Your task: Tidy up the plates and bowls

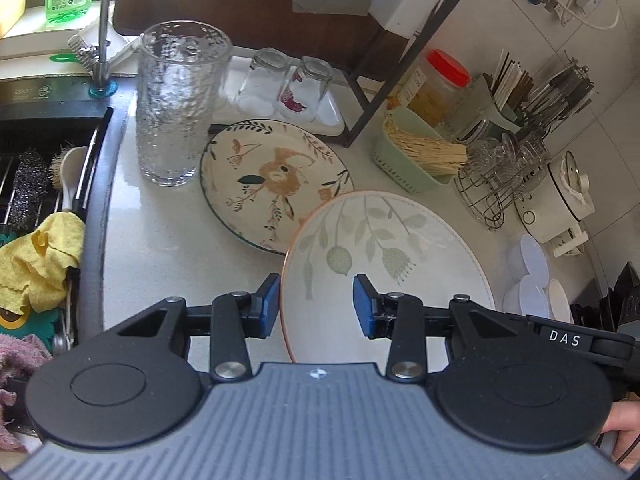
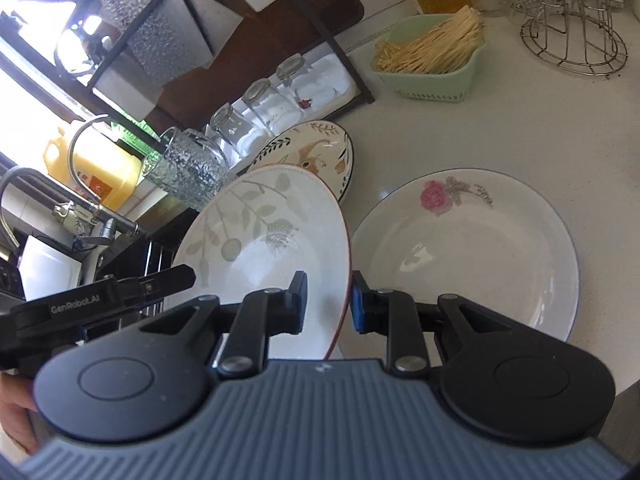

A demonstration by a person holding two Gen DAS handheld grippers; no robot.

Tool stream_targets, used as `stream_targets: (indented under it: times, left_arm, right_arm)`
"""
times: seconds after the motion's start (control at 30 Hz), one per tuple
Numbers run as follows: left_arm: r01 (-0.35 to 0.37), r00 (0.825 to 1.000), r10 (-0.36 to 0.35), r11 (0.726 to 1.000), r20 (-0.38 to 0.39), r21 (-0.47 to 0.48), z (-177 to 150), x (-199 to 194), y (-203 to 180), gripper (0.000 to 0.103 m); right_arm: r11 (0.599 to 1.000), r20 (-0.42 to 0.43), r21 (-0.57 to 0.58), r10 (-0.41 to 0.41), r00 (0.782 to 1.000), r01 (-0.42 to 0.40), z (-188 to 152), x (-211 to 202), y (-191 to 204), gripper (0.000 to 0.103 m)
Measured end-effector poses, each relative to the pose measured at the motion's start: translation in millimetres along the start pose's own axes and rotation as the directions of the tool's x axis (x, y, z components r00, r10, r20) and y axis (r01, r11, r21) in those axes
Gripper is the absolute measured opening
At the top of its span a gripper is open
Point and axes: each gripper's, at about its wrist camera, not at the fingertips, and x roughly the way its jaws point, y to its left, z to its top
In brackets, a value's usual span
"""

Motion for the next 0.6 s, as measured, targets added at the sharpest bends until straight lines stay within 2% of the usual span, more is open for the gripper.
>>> stream_targets:
  times: [0.13, 0.23, 0.4, 0.6]
  left_arm:
    - [0.043, 0.999, -0.042, 0.999, -0.032, 0.012, 5, 20, -27, 0.043]
    - [0.052, 0.997, -0.048, 0.996, -0.053, 0.067, 10, 41, -49, 0.043]
    - [0.041, 0.993, -0.027, 0.991, -0.113, 0.127, 13, 73, -74, 0.043]
    - [0.014, 0.985, 0.005, 0.994, -0.172, 0.105, 5, 98, -81, 0.043]
  right_arm:
    - [1.0, 0.023, 0.009, -0.021, 1.0, 0.021, 12, -13, -24, 0.026]
    - [0.997, 0.031, -0.006, -0.076, 0.997, 0.076, 16, -19, -40, 0.026]
    - [0.993, -0.015, 0.057, -0.099, 0.995, 0.099, 18, -19, -78, 0.026]
    - [0.991, -0.072, 0.087, -0.097, 0.993, 0.103, 14, -8, -105, 0.026]
